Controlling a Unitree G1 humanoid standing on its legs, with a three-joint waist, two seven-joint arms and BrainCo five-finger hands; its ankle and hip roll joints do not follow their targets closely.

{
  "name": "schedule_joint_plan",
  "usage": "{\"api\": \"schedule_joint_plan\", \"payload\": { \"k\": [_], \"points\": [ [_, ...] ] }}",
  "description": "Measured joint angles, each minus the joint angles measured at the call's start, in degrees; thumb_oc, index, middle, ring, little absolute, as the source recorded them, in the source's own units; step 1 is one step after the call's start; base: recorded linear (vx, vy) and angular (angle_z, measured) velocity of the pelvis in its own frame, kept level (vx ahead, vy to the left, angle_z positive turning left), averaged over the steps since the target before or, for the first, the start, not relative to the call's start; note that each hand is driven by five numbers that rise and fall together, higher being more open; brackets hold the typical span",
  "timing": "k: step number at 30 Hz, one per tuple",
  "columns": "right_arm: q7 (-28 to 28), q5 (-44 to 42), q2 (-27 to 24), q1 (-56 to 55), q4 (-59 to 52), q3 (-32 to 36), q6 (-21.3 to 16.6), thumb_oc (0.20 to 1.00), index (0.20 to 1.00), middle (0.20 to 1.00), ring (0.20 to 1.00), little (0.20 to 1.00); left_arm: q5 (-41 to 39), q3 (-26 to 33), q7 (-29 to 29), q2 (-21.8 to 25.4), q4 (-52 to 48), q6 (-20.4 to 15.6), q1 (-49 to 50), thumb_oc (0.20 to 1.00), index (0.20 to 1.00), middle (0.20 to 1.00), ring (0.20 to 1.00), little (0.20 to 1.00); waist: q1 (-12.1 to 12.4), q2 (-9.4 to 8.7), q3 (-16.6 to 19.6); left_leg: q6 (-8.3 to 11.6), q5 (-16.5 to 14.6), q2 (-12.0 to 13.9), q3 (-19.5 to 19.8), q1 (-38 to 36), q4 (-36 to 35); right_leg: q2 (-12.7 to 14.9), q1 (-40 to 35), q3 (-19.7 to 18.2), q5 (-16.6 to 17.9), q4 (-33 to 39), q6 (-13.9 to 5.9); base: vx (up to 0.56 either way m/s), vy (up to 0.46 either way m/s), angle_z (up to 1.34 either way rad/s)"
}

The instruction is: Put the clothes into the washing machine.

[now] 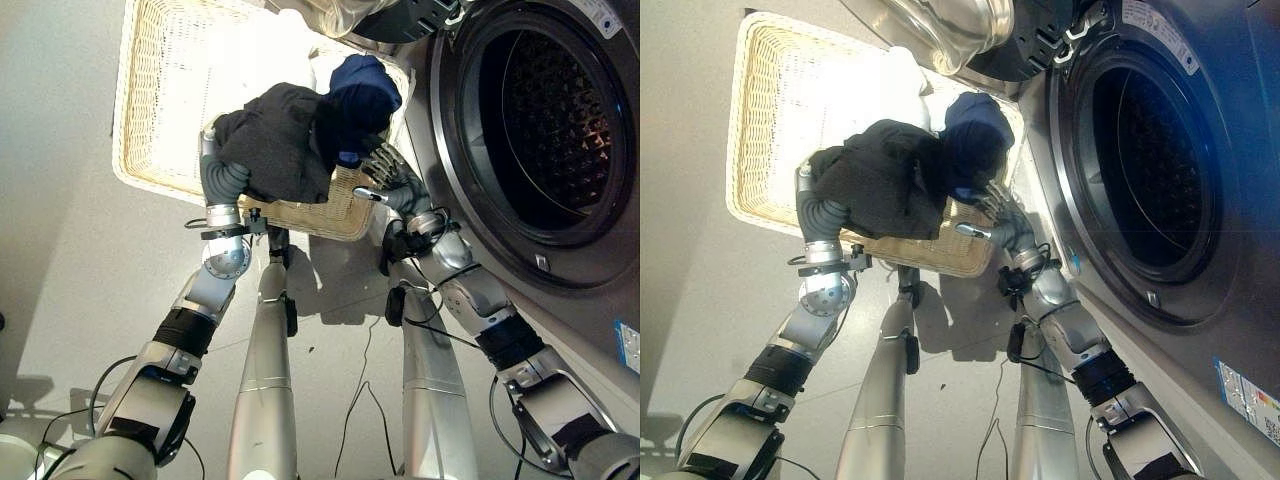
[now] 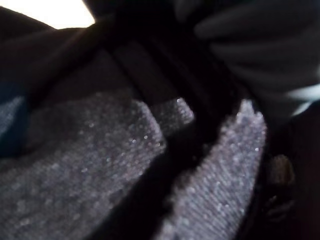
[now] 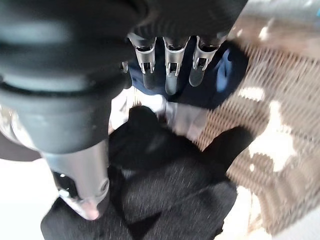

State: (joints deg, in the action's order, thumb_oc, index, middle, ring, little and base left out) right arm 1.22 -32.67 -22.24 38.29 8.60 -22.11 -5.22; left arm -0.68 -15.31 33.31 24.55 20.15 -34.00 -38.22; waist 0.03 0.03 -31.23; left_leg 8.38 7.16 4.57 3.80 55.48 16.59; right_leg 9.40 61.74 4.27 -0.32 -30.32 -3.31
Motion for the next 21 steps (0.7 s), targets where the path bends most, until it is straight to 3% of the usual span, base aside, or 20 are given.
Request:
{"api": "schedule_joint_plan", "payload": {
  "k": [6,21],
  "points": [
    [-0.7,-0.1,1.3,2.5,-1.8,-2.4,2.1,1.0,1.0,1.0,1.0,1.0,2.4,-2.1,-1.1,-0.9,-1.2,1.2,-2.8,0.2,0.2,0.2,0.2,0.2,1.0,0.02,0.0,0.04,0.0,-0.5,0.7,-0.2,0.1,0.7,0.0,0.5,-1.0,-1.5,0.21,0.0,-0.013,0.06],
    [-0.6,-3.1,1.7,3.3,-3.0,-3.0,2.0,1.0,1.0,1.0,1.0,1.0,5.6,-4.9,-1.5,-0.9,-1.2,3.5,-5.3,0.2,0.2,0.2,0.2,0.2,1.5,0.03,0.0,0.12,0.0,-0.7,1.1,0.1,0.1,0.9,0.3,0.9,-1.6,-2.0,0.12,0.0,-0.002,0.01]
  ]
}}
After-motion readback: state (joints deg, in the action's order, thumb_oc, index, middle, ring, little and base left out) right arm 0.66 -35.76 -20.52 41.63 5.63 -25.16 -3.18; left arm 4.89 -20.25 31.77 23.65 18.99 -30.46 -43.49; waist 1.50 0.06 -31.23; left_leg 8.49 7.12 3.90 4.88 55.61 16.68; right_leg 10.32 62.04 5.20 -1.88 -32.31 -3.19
